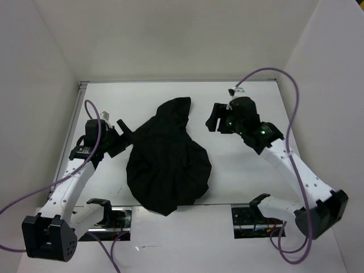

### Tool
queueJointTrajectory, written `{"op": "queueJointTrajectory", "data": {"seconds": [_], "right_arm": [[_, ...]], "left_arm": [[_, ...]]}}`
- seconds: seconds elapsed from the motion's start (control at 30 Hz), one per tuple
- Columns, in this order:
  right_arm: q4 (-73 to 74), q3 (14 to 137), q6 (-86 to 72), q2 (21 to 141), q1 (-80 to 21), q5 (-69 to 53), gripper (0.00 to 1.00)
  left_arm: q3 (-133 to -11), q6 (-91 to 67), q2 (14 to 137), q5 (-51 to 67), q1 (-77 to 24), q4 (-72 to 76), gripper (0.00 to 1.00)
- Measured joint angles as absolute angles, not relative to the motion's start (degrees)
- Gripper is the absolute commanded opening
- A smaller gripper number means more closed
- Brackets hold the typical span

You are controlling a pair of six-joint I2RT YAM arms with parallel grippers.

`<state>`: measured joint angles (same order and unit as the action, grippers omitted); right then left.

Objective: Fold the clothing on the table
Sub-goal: Grab the skirt from the pile

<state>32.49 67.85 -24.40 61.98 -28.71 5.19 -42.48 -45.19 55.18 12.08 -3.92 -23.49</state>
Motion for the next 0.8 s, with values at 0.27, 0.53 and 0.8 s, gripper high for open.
{"op": "queueJointTrajectory", "data": {"seconds": [0.27,0.53,0.8], "right_arm": [[31.05,64.99,-26.76,70.32,-28.71,-4.21,0.73],[25.52,65.01,-25.47,85.47,-28.73,-18.65,0.60],[23.59,64.49,-24.99,96.25,-29.12,-24.64,0.56]], "left_arm": [[-51.51,-47.35,76.14,8.56,-3.92,-25.96,0.45],[-63.61,-49.74,89.27,3.55,-3.86,-28.64,0.55],[-63.61,-49.82,86.91,2.46,-3.84,-29.21,0.58]]}}
